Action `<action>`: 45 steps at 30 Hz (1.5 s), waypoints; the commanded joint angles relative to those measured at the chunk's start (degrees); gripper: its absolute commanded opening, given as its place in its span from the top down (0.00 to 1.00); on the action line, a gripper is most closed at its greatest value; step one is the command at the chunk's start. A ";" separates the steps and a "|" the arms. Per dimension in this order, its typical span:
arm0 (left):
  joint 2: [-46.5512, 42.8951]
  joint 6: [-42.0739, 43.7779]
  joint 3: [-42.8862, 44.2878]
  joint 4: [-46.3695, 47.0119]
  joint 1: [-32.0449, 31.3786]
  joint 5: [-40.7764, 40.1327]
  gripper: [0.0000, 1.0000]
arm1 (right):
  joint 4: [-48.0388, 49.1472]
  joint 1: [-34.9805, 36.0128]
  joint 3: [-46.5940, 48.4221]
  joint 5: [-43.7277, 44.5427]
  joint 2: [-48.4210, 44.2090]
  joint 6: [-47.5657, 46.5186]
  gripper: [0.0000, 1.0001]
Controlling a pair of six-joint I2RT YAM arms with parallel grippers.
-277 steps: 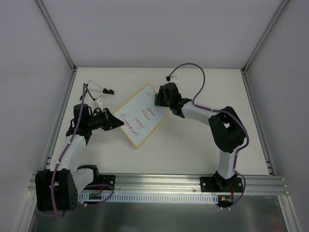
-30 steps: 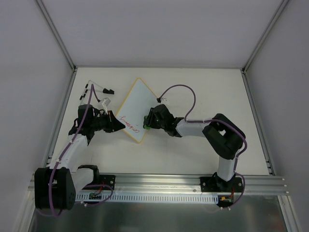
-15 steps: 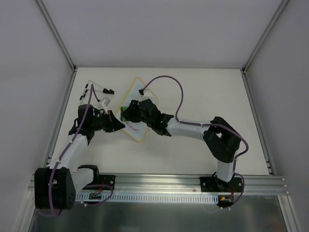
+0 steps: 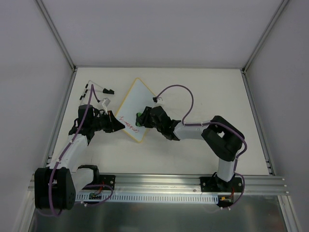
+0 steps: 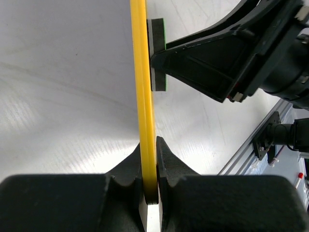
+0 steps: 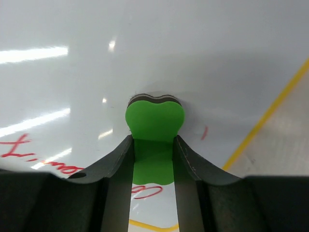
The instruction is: Erase the whiteboard
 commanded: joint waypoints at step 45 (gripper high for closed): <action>-0.11 0.15 2.08 3.60 -1.99 8.71 1.00 | 1.40 -2.02 -2.50 -12.00 2.31 -0.12 1.00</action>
